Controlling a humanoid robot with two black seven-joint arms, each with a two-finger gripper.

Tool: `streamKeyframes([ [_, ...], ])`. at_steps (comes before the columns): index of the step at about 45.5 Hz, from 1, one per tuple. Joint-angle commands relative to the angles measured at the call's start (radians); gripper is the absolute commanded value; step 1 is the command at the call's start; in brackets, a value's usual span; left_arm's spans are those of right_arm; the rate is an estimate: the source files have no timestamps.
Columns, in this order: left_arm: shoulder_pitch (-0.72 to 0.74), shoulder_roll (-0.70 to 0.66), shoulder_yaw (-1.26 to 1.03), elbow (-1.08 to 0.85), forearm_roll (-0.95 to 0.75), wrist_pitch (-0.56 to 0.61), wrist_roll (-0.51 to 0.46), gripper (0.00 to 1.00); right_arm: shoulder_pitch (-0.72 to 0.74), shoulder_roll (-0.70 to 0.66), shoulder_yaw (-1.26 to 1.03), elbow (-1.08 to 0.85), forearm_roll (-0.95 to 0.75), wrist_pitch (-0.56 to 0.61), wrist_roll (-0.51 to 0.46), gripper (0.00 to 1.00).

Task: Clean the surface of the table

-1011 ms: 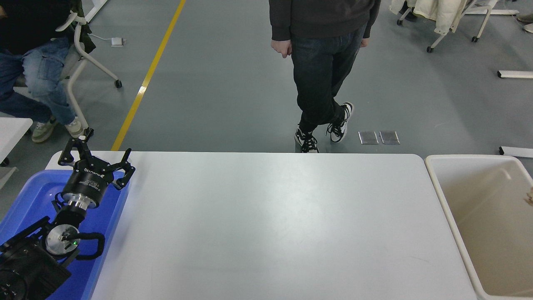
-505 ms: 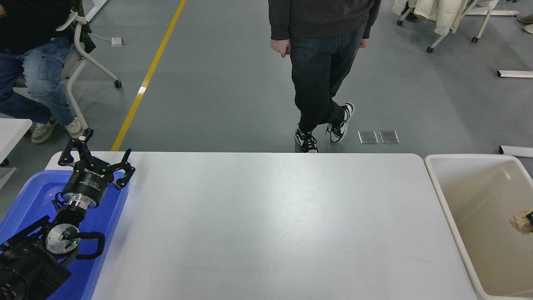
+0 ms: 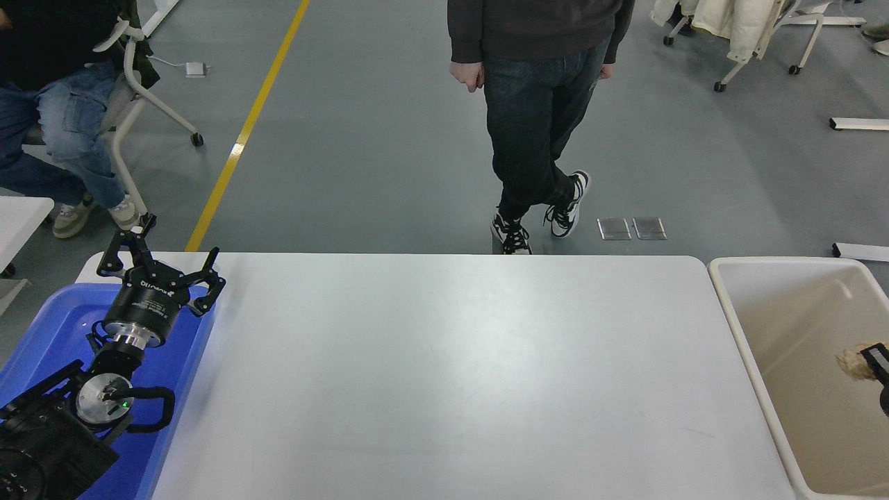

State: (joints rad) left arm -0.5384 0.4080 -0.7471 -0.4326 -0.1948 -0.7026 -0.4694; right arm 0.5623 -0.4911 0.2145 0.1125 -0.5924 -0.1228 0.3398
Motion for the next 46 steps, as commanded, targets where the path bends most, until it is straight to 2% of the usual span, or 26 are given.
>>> streamKeyframes([
  [1,0.0,0.0,0.0,0.0,0.0,0.002,0.0,1.0,0.013,0.023,-0.004,-0.011,0.046,-0.017,0.002,0.18],
  [2,0.0,0.0,0.0,0.0,0.0,0.0,0.0,1.0,0.014,0.025,0.0,-0.011,0.046,-0.017,0.002,0.26],
  [4,0.0,0.0,0.0,0.0,0.0,0.0,0.0,1.0,0.019,0.026,0.0,-0.011,0.046,-0.015,0.001,0.56],
  [7,0.0,0.0,0.0,0.0,0.0,0.002,0.0,1.0,0.024,0.026,0.0,-0.011,0.048,-0.015,0.001,0.92],
  [8,0.0,0.0,0.0,0.0,0.0,0.0,0.0,1.0,0.025,0.026,-0.001,-0.011,0.048,-0.012,0.001,1.0],
  [21,0.0,0.0,0.0,0.0,0.0,0.0,0.0,1.0,0.033,0.02,0.011,0.001,0.068,-0.011,-0.004,1.0],
  [31,0.0,0.0,0.0,0.0,0.0,0.0,0.0,1.0,0.025,0.005,0.143,0.021,0.068,0.0,-0.008,1.0],
  [37,0.0,0.0,0.0,0.0,0.0,0.002,0.0,1.0,0.018,-0.039,0.36,0.125,0.068,0.005,-0.008,1.0],
  [46,0.0,0.0,0.0,0.0,0.0,0.002,0.0,1.0,-0.065,-0.103,0.71,0.381,0.068,0.041,-0.004,1.0],
])
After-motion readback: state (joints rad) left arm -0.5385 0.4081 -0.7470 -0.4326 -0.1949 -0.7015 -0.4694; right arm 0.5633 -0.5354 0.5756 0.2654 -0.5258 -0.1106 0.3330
